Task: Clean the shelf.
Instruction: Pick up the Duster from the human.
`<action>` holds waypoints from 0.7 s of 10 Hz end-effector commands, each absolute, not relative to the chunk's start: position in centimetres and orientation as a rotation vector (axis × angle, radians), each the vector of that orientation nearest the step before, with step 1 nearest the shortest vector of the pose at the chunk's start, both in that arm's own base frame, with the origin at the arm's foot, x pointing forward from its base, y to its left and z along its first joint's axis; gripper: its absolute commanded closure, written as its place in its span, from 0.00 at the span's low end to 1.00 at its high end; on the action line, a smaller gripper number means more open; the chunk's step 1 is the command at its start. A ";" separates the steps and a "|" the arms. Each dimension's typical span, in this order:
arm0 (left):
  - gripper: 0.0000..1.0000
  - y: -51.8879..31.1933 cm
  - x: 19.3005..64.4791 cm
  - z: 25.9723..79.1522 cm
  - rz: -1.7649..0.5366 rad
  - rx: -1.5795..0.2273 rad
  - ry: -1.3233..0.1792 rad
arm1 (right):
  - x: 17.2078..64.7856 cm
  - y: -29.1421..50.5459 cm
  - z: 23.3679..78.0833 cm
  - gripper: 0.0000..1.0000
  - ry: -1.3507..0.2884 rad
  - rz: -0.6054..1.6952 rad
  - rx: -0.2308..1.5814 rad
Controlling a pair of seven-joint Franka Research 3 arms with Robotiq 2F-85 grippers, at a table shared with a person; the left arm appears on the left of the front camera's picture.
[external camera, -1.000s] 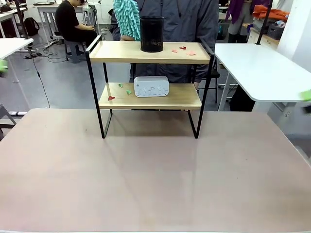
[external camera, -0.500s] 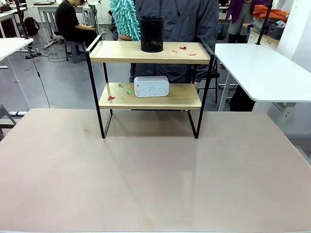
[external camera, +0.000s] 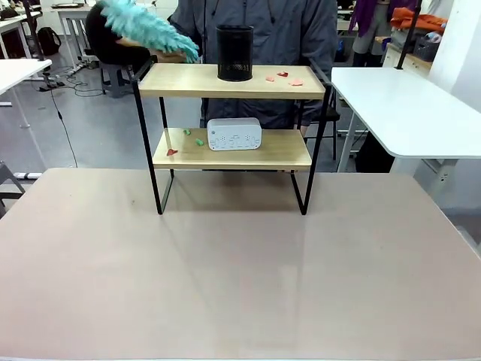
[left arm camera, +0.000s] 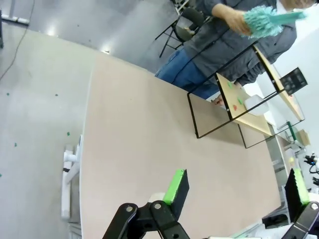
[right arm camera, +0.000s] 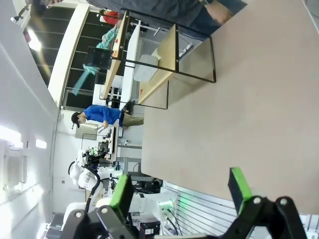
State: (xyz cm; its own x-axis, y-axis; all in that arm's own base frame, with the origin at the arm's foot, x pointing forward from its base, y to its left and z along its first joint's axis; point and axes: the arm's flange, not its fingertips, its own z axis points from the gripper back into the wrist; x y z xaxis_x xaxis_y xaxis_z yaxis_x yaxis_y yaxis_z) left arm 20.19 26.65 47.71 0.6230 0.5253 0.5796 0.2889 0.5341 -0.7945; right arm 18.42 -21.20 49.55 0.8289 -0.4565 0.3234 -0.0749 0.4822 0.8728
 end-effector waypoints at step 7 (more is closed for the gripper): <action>0.00 26.9 20.8 47.1 0.138 -1.120 -0.822 | 18.4 -21.5 49.6 0.00 -0.599 -0.232 1.066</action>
